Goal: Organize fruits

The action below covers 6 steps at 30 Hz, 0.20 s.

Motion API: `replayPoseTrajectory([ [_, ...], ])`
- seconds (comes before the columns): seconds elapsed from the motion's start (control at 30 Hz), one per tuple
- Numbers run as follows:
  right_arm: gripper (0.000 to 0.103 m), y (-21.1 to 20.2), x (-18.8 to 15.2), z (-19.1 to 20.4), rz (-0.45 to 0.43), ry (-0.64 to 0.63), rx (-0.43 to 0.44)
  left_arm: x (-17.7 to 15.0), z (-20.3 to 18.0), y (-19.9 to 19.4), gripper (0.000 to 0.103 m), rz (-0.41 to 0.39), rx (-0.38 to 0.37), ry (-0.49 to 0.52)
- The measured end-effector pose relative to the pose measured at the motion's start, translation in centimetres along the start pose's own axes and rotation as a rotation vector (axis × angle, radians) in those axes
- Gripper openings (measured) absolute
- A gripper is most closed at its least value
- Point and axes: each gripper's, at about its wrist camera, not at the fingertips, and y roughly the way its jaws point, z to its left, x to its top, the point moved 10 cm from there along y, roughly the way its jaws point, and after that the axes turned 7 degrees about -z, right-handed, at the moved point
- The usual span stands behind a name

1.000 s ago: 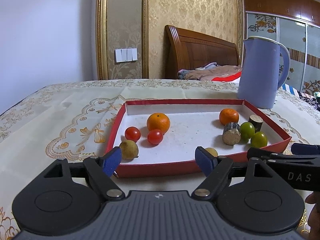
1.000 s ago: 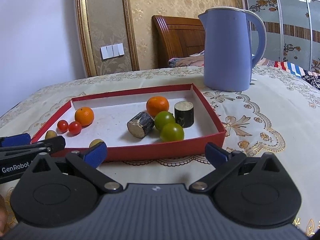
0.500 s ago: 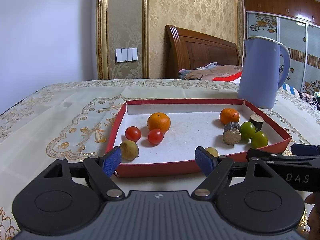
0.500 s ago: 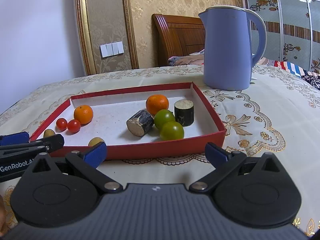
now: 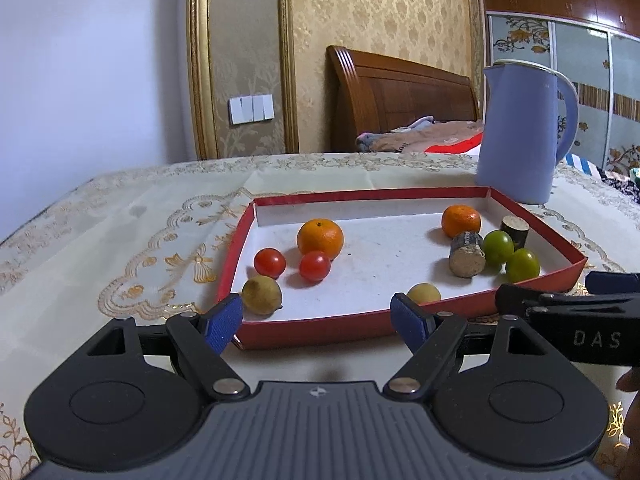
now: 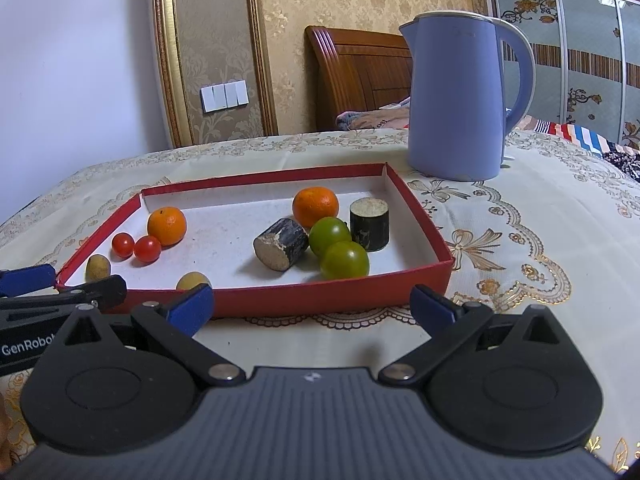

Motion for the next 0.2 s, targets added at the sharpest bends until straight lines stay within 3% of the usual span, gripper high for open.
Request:
replayPoseTrajectory([
  [0.2,0.103,0.09,-0.04,0.01,0.003,-0.001,0.0,0.01,0.06,-0.03,0.081,-0.005,0.012,0.012],
])
